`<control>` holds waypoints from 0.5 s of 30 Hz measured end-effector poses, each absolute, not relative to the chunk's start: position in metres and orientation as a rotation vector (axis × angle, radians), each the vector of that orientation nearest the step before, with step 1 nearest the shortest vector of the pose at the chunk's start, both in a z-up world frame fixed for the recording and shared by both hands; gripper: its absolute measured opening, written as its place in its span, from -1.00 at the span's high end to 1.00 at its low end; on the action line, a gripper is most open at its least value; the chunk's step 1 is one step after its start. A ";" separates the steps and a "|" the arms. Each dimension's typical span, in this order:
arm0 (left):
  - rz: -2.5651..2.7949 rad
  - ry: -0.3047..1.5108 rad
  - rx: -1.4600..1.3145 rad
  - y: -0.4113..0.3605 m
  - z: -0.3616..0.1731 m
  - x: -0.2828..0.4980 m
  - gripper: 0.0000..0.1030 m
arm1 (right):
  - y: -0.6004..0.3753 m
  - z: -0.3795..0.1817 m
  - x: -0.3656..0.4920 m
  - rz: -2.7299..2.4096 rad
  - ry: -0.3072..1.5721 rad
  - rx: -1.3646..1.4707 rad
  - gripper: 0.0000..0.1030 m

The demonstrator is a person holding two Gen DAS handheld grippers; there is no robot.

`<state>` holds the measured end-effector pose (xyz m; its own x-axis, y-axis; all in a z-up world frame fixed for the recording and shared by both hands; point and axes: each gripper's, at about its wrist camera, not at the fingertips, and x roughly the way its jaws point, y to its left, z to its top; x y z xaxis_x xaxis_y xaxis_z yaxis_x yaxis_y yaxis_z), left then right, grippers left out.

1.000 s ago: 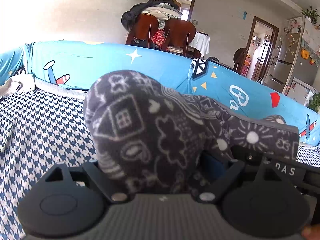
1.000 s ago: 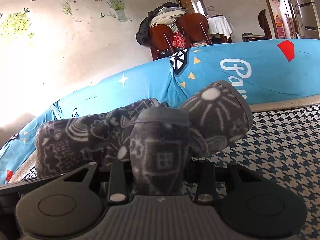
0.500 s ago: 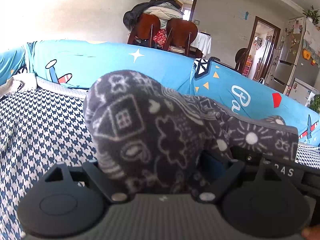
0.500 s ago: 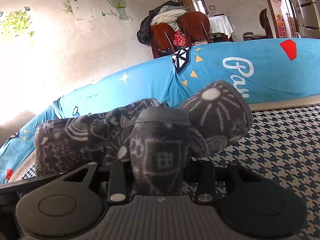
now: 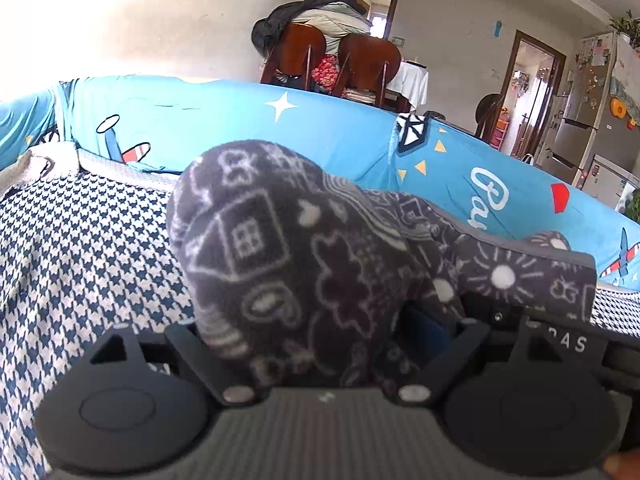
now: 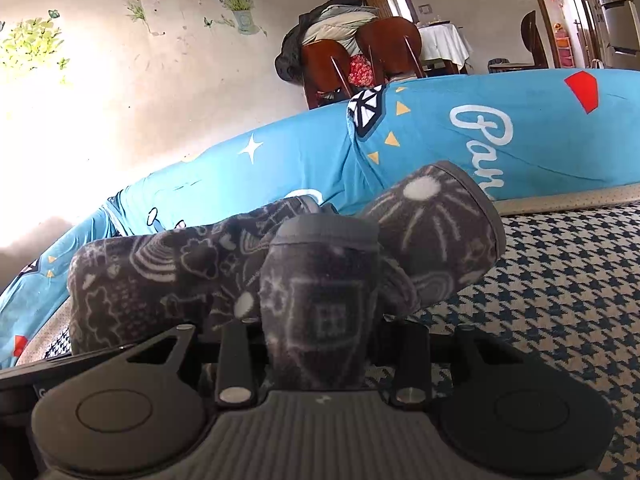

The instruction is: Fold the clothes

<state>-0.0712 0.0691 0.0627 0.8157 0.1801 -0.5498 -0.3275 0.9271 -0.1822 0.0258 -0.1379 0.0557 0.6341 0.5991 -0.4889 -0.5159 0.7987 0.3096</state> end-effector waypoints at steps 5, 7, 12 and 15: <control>0.312 0.561 -0.277 0.084 0.062 -0.073 -0.73 | -0.120 0.049 0.029 0.659 0.622 0.161 0.24; 0.327 0.563 -0.278 0.090 0.062 -0.073 -0.74 | -0.111 0.046 0.031 0.669 0.630 0.175 0.24; 0.366 0.568 -0.281 0.106 0.062 -0.075 -0.75 | -0.085 0.036 0.034 0.704 0.642 0.188 0.24; 0.395 0.568 -0.295 0.121 0.061 -0.078 -0.75 | -0.071 0.032 0.037 0.735 0.647 0.195 0.24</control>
